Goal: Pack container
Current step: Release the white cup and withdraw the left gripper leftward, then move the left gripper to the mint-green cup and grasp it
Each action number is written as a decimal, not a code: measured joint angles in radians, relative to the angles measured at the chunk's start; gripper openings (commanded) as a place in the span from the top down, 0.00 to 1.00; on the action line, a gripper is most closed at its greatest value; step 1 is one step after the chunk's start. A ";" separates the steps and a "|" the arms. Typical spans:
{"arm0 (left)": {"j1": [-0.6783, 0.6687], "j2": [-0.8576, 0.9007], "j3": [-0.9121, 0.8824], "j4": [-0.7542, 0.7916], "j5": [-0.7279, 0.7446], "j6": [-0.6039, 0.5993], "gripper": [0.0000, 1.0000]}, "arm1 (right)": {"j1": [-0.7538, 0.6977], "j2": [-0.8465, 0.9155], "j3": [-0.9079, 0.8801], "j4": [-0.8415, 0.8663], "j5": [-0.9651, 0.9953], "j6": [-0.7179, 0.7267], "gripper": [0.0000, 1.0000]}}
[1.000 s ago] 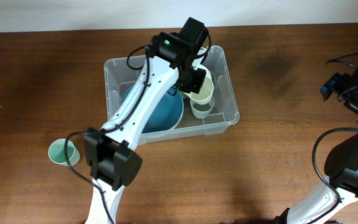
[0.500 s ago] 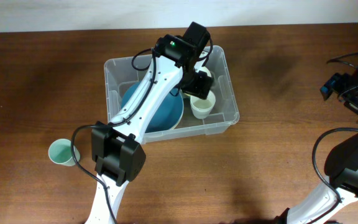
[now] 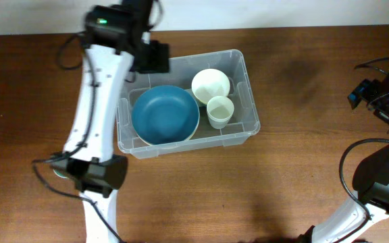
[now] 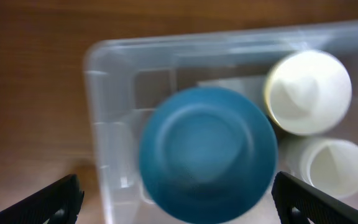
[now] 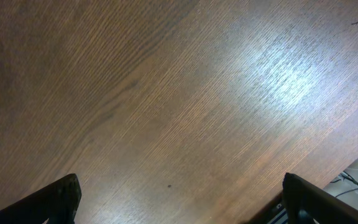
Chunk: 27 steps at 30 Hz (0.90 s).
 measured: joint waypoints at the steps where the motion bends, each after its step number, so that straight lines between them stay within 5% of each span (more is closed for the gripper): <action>1: 0.034 -0.029 -0.010 0.000 -0.003 -0.007 0.01 | 0.000 0.000 0.000 0.000 0.000 0.000 0.01; 7: 0.224 -0.309 -0.331 0.004 -0.006 -0.078 0.01 | 0.000 0.000 0.000 0.001 0.000 0.000 0.01; 12: 0.468 -0.539 -0.748 0.026 -0.016 -0.274 0.01 | 0.000 0.000 0.000 0.000 0.000 0.000 0.01; 18: 0.733 -0.657 -1.102 0.151 0.010 -0.380 0.01 | 0.000 0.000 0.000 0.000 0.000 0.000 0.01; 27: 0.861 -0.681 -1.464 0.375 0.078 -0.417 0.01 | 0.000 0.000 0.000 0.000 0.000 0.000 0.01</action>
